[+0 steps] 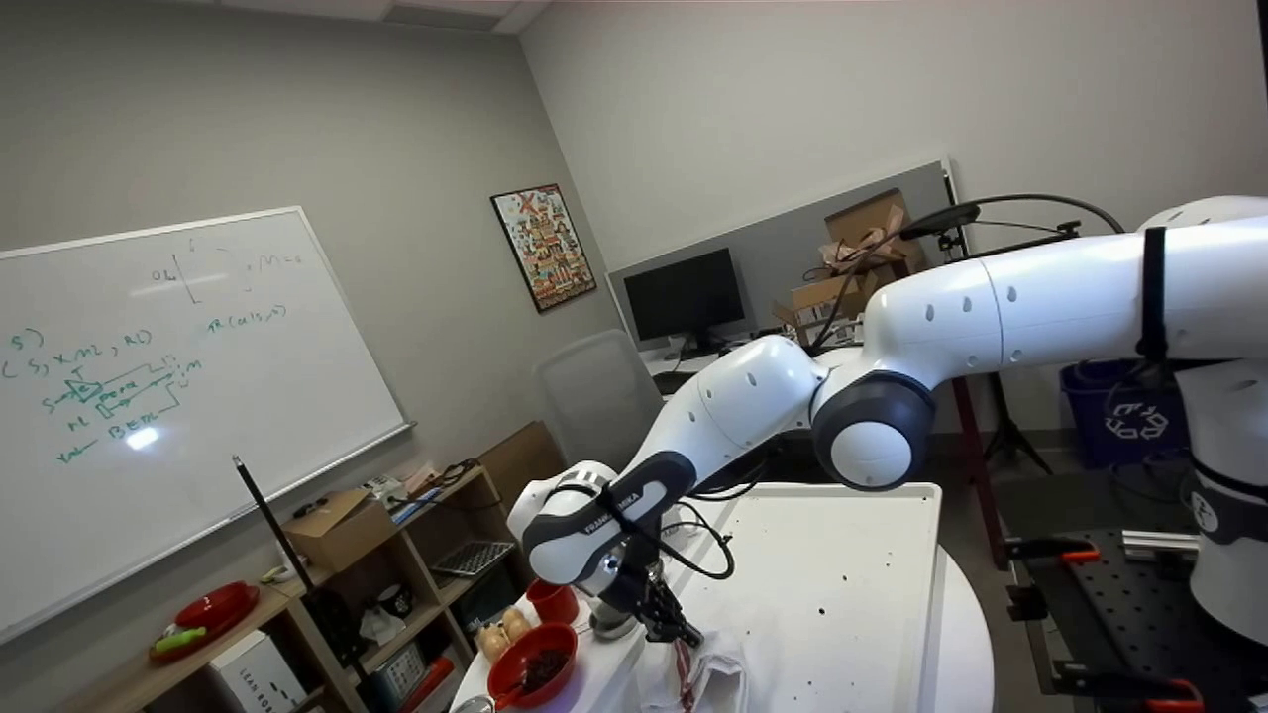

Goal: Pick up the cloth from the table and clean the tray

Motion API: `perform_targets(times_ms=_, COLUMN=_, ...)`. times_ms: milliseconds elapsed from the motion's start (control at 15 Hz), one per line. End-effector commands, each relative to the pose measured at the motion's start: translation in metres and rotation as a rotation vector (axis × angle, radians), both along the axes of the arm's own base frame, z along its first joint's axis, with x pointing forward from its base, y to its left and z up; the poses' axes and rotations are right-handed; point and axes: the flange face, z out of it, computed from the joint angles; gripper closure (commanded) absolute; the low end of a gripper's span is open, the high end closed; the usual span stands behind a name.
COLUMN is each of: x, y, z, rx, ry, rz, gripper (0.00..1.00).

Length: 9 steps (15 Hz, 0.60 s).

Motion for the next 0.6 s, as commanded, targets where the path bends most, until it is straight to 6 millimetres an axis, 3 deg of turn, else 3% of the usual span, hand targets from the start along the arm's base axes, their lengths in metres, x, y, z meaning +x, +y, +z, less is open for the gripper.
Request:
perform_targets(times_ms=0, x=0.001, y=0.034, z=-0.009, rx=-0.078, ry=-0.007, rz=0.087, gripper=0.99)
perform_targets(times_ms=333, x=-0.004, y=0.074, z=-0.013, rx=-0.114, ry=0.009, rz=0.149, gripper=0.99)
perform_targets(times_ms=533, x=-0.004, y=0.074, z=-0.012, rx=-0.127, ry=0.01, rz=0.151, gripper=0.99)
